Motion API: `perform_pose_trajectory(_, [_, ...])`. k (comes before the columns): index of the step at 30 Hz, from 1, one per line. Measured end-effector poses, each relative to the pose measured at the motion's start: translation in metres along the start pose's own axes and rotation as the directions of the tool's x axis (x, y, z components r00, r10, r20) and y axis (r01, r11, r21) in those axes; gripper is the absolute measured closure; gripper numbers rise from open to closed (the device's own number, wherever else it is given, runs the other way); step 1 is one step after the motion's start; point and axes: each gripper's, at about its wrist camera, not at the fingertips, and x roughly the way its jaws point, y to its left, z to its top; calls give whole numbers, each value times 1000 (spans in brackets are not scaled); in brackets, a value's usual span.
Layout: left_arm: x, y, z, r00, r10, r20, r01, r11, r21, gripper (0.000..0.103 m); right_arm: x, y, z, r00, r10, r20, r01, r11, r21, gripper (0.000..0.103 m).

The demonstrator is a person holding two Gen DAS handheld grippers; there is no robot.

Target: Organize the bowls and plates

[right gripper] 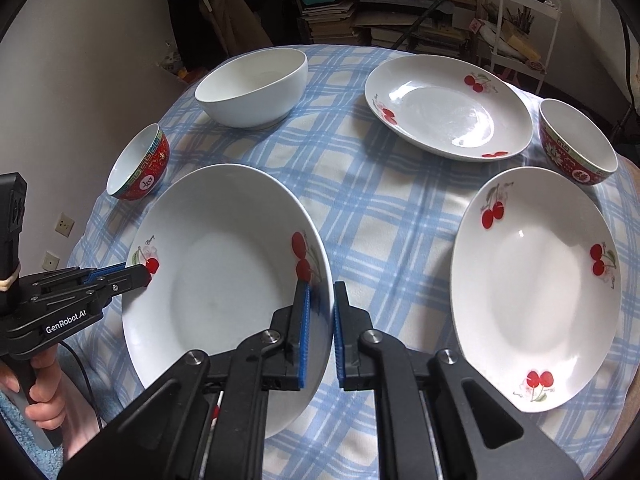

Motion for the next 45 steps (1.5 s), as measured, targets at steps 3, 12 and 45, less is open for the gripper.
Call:
perform_pose_trajectory(3, [3, -2, -4, 1000, -1, -19, 1, 1000, 4, 90, 0, 0, -8, 1000, -11, -7, 11, 1000, 5, 91])
perform_pose_trajectory(12, [22, -14, -9, 996, 11, -91, -8, 999, 32, 90, 14, -11, -18, 996, -44, -72, 46, 999, 28, 89])
perform_pose_trajectory(45, [-12, -47, 22, 984, 175, 35, -178, 977, 114, 40, -38, -31, 13, 991, -135, 23, 135, 991, -19, 82])
